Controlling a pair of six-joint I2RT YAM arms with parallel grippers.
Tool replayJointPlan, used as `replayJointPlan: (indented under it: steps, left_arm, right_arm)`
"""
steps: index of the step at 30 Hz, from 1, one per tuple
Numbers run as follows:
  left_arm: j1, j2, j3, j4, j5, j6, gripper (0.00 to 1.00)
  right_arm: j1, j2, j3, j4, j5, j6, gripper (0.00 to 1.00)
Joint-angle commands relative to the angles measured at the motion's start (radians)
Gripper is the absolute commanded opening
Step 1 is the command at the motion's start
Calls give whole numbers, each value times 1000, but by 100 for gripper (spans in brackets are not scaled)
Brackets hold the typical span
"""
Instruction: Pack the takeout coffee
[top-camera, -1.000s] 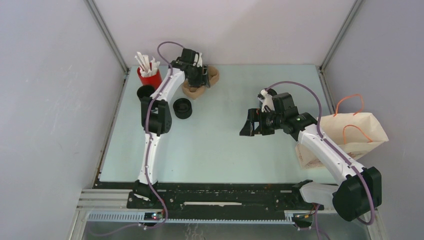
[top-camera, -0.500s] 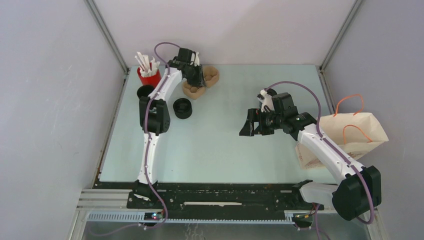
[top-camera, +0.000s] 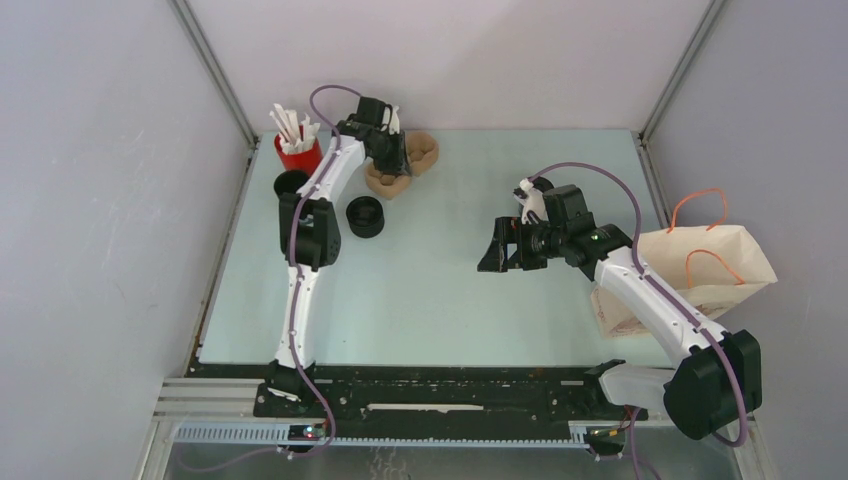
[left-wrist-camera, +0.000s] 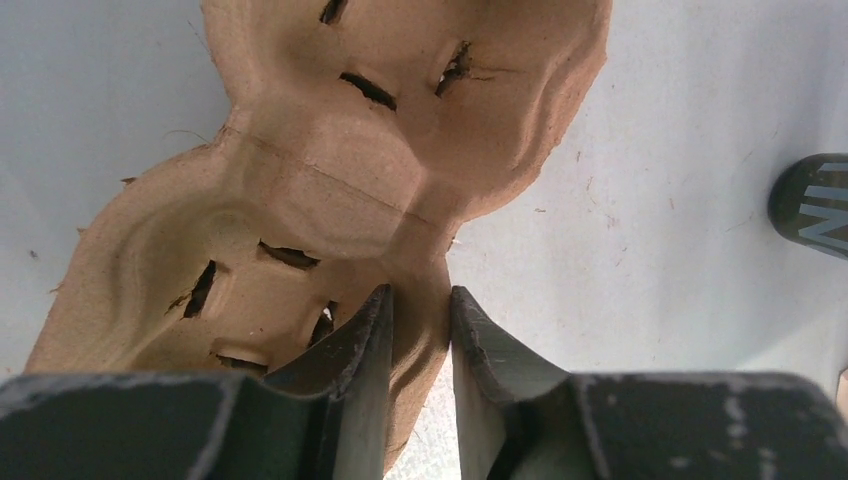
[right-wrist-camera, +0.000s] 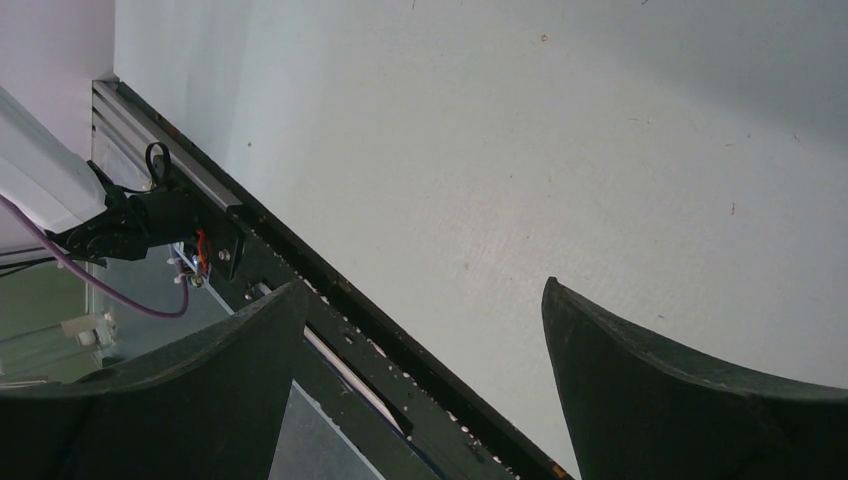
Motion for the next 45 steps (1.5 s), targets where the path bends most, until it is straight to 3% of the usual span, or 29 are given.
replayJointPlan:
  steps: [1, 4, 24, 31, 39, 45]
  left_arm:
    - [0, 2, 31, -9, -11, 23, 28]
    - [2, -2, 40, -15, -16, 26, 19]
    - [5, -149, -30, 60, -86, 112, 4]
    - [-46, -191, -83, 97, -229, 181, 0]
    - [-134, -204, -96, 103, -493, 268, 0]
    - [-208, -259, -189, 178, -729, 326, 0]
  right_arm:
    - [-5, 1, 1, 27, -13, -7, 95]
    - [-5, 1, 0, 29, -13, -7, 95]
    - [-8, 10, 1, 36, -31, -4, 95]
    - [-11, 19, 1, 40, -38, -2, 95]
    - [-16, 16, -7, 46, -45, -1, 95]
    - [-17, 14, -7, 49, -49, 2, 95]
